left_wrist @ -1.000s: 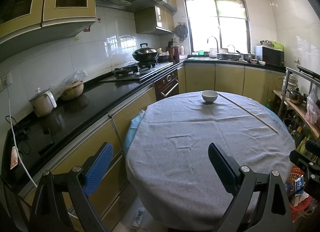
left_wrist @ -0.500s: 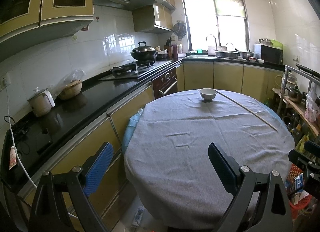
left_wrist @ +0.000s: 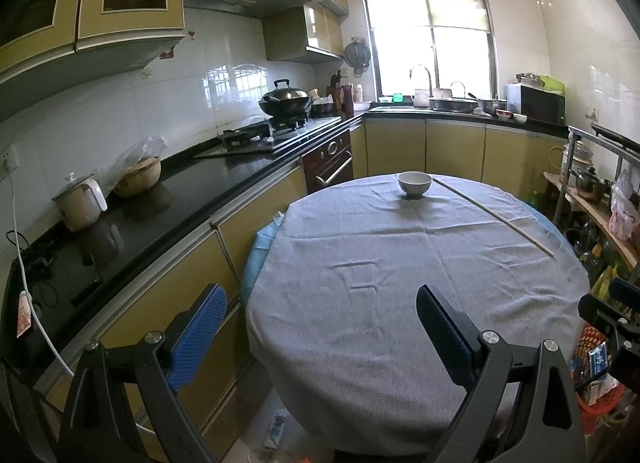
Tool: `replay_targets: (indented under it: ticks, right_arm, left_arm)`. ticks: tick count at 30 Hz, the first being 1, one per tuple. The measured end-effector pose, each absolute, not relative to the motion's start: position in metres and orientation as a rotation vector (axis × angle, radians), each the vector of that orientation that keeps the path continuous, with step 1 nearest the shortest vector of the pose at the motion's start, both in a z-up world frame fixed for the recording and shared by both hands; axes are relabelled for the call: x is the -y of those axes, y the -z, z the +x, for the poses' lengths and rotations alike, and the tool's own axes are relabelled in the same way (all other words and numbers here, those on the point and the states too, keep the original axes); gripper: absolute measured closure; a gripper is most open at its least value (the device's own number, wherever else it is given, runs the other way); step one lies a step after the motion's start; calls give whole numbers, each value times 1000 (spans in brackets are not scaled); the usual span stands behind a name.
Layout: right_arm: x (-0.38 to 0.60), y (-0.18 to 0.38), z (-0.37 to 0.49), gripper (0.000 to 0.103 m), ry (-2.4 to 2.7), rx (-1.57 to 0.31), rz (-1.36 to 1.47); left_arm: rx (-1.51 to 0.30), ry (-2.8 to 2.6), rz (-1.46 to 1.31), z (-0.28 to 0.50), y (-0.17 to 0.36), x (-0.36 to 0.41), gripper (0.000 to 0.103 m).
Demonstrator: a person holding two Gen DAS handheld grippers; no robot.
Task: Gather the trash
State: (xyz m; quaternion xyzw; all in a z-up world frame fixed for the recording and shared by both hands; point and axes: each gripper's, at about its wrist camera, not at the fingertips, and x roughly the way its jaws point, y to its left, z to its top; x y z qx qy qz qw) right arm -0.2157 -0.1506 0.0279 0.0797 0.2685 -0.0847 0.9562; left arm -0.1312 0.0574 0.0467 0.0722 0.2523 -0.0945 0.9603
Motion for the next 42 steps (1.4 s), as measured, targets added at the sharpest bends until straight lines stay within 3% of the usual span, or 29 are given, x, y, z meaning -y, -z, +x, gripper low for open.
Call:
replay_targets:
  ticks: [18,42]
  right_arm:
    - [167,-31,-202,29,187,-553,158]
    - [227,-27,-113,29,232,-644,215]
  left_arm:
    - [-565,200,138,-109,-36,-37,7]
    - [-684,252,186,-9,-17,31,7]
